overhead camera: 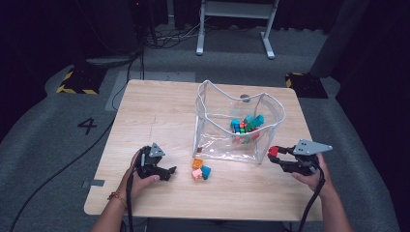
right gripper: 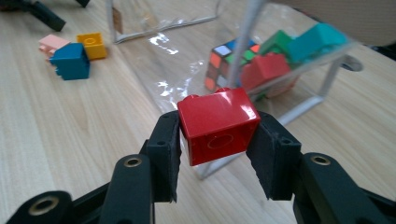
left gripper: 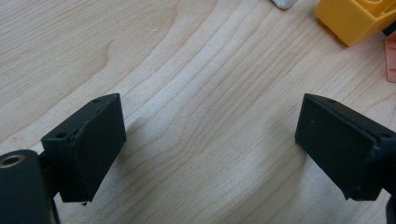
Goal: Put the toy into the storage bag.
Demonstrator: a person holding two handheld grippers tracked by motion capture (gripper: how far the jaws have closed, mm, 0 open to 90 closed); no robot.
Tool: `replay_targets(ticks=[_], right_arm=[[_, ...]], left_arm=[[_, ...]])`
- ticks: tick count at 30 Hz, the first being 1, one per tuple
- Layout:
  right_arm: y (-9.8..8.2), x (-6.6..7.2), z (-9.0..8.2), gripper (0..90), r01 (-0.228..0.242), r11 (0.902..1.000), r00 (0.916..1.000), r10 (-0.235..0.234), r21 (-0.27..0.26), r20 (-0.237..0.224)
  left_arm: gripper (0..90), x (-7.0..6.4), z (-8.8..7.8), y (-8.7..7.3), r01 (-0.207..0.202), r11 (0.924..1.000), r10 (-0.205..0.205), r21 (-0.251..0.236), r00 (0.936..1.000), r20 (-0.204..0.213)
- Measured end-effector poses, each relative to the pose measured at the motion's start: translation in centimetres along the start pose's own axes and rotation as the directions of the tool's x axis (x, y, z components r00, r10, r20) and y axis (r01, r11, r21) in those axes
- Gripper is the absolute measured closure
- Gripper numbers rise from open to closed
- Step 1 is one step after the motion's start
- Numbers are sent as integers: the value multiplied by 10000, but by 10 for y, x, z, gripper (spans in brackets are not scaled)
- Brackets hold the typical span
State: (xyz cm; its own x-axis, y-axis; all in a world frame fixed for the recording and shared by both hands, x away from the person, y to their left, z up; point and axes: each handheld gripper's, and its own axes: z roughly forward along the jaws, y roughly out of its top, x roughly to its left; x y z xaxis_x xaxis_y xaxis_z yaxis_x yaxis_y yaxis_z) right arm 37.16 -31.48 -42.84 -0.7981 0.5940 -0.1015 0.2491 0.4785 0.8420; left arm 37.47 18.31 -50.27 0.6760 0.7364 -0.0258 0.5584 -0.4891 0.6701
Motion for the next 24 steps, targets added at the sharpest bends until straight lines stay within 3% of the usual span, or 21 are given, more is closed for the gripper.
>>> replay_targets(ticks=[10,18,24], right_arm=[[-4,-21,-14,557,-609,9980,9920,626,-189,1097],[1,-48,-21,557,-1228,9912,9746,1299,-495,1825],[19,-72,-29,558,-1362,9866,9600,1539,-897,2341]], left_arm=[[86,0,0,0,-4,10000,4,2,10000,10],[86,0,0,0,-2,10000,2,4,10000,8],[82,0,0,0,5,10000,-5,62,10000,15]])
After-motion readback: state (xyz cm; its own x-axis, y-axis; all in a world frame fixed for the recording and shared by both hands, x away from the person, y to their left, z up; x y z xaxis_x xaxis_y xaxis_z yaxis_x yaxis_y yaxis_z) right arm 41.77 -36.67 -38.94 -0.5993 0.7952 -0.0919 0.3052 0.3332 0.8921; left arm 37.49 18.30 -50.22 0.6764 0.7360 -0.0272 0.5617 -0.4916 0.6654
